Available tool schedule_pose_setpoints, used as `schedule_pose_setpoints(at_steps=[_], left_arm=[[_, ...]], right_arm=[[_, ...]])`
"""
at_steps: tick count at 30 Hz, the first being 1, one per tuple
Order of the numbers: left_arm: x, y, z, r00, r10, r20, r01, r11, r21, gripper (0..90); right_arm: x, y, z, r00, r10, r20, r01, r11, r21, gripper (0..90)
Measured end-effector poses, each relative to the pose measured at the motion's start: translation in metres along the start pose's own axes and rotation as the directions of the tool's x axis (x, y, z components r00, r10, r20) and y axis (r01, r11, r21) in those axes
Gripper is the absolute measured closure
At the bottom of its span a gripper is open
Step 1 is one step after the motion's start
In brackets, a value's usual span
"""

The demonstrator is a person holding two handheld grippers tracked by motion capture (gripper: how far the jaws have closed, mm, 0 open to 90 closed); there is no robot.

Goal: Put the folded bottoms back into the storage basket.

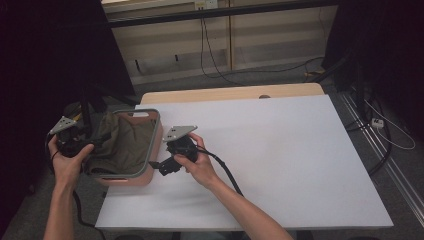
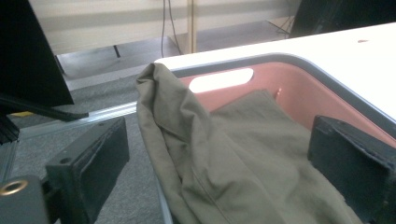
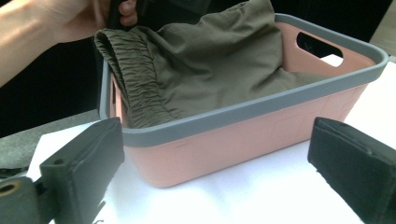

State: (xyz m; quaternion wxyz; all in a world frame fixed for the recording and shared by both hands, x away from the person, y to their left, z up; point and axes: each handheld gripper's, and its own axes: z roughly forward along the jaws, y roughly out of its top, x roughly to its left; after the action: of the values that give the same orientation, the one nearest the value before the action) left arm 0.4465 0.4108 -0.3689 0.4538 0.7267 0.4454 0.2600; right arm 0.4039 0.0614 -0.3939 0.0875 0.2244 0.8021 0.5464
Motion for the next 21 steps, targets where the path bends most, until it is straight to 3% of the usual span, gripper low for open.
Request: schedule_pose_setpoints(at_steps=[7, 13, 21], left_arm=[[-0.009, -0.003, -0.010, 0.9990, 0.039, 0.019, -0.039, 0.9992, -0.003, 3.6], [-0.018, -0.008, -0.020, 0.9992, 0.033, 0.023, -0.033, 0.9994, -0.001, 4.0], [-0.033, -0.016, -0.033, 0.9989, 0.039, 0.026, -0.039, 0.9992, -0.012, 4.3]], right_arm=[[0.003, 0.002, -0.002, 0.9991, -0.030, 0.029, 0.030, 0.999, -0.015, 3.7], [0.006, 0.001, -0.004, 0.9964, -0.053, 0.065, 0.053, 0.999, 0.001, 3.7], [0.004, -0.003, -0.008, 0.9967, -0.035, 0.074, 0.034, 0.999, 0.012, 2.7]])
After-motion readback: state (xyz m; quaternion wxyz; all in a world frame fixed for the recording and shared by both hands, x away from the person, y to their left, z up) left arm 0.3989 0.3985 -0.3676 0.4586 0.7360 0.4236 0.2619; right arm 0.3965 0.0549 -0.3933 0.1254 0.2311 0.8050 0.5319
